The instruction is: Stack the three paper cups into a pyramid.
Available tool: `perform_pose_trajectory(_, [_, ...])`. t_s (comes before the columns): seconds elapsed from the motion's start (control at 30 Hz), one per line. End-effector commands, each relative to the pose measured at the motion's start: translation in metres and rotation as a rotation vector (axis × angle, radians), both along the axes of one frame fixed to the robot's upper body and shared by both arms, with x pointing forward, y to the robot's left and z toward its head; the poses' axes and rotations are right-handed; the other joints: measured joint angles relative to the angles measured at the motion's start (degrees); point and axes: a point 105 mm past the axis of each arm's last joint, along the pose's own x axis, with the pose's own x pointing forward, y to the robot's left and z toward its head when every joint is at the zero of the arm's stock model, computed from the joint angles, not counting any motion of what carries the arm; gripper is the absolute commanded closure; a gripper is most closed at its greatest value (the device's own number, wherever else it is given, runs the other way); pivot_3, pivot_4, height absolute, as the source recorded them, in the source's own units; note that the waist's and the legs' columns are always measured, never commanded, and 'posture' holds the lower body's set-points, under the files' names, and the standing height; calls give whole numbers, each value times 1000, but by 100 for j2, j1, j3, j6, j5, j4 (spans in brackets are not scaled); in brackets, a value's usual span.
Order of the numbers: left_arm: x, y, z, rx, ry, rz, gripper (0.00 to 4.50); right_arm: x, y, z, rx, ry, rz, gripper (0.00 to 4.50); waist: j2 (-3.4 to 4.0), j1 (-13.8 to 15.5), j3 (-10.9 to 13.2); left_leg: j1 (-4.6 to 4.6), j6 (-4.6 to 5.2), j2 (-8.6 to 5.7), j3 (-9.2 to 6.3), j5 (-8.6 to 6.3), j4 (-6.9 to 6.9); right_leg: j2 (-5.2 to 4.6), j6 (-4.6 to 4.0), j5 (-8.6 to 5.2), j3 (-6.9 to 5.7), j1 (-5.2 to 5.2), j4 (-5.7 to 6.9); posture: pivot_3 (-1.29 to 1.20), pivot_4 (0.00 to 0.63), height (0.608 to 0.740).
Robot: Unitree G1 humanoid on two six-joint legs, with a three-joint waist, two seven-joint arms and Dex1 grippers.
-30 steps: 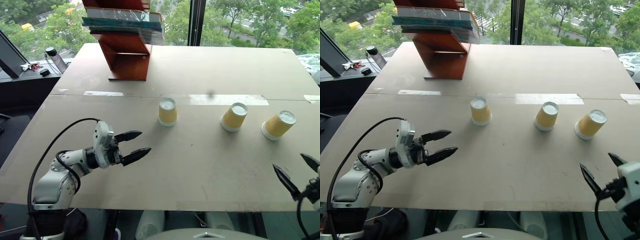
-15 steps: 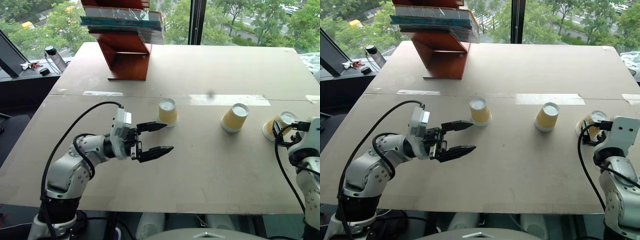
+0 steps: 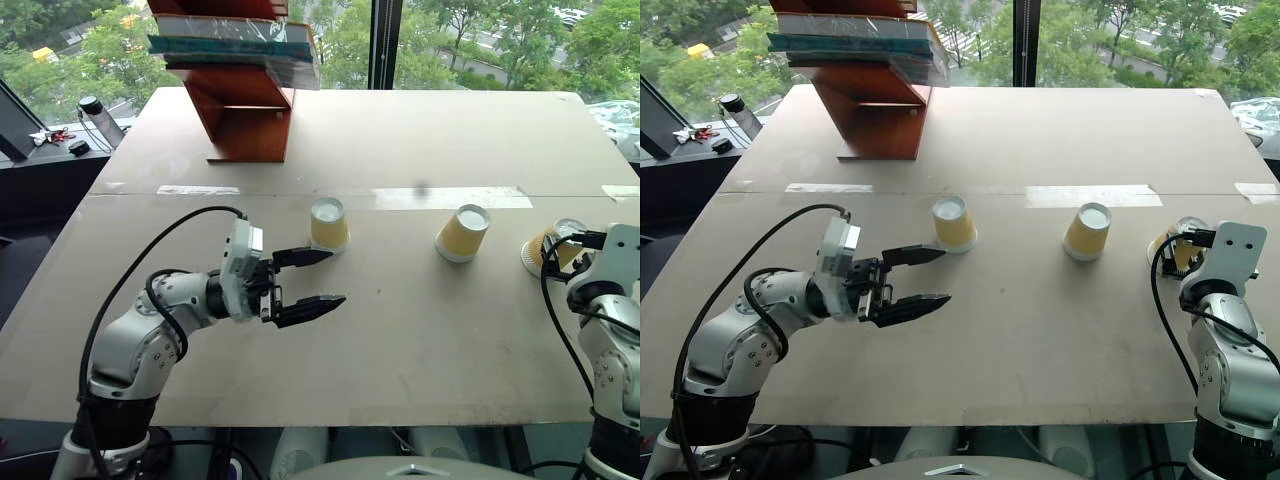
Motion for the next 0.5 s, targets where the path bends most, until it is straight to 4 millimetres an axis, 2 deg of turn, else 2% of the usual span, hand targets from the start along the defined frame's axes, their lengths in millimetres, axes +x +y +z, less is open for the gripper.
perform_pose_trajectory(0.03, [-6, 1, 10, -7, -50, -18, 0, -2, -7, 16, -30, -60, -17, 1379, 0, 1, 0, 0, 0, 1, -1, 0, 0, 0, 0, 0, -1, 0, 0, 0, 150, 740])
perform_pose_trajectory(0.13, [-6, 1, 9, -7, -51, -13, 0, -2, -8, 16, -41, -54, -11, 2468, 0, 1, 0, 0, 0, 2, -1, 0, 0, 0, 0, 0, -1, 0, 0, 0, 150, 740])
perform_pose_trajectory(0.17, [-6, 1, 9, -7, -51, -11, 0, -2, -8, 16, -48, -51, -8, 2586, 0, 2, 0, 0, 0, 2, -1, 0, 0, 0, 0, 0, 0, 0, 0, 0, 150, 740])
perform_pose_trajectory(0.27, [-5, 2, 8, -5, -48, -7, 0, -7, -8, 20, -86, -45, 10, 2587, 1, 7, 1, 0, 0, 2, 0, 0, 0, -1, 0, 0, 0, 0, 0, 0, 150, 740])
perform_pose_trajectory(0.37, [-5, 2, 6, -2, -46, -5, 0, -21, 4, 29, -129, -31, 119, 2587, 12, 16, 7, -1, 0, 3, -1, 0, -1, -1, 0, 0, -1, 0, -1, 0, 150, 740])
perform_pose_trajectory(0.43, [-4, 3, 5, -2, -44, -1, 0, -38, 22, 31, -155, 11, 277, 2587, 14, 13, 8, -1, 0, 6, -3, 0, -3, 0, 1, -1, -2, -1, -2, 0, 150, 740])
perform_pose_trajectory(0.5, [-3, 4, 3, 0, -40, -1, 0, -61, 53, 28, -147, 87, 513, 2587, 22, 27, 13, -3, 1, 6, -3, 0, -4, -1, 2, -1, -3, -1, -2, 0, 150, 740])
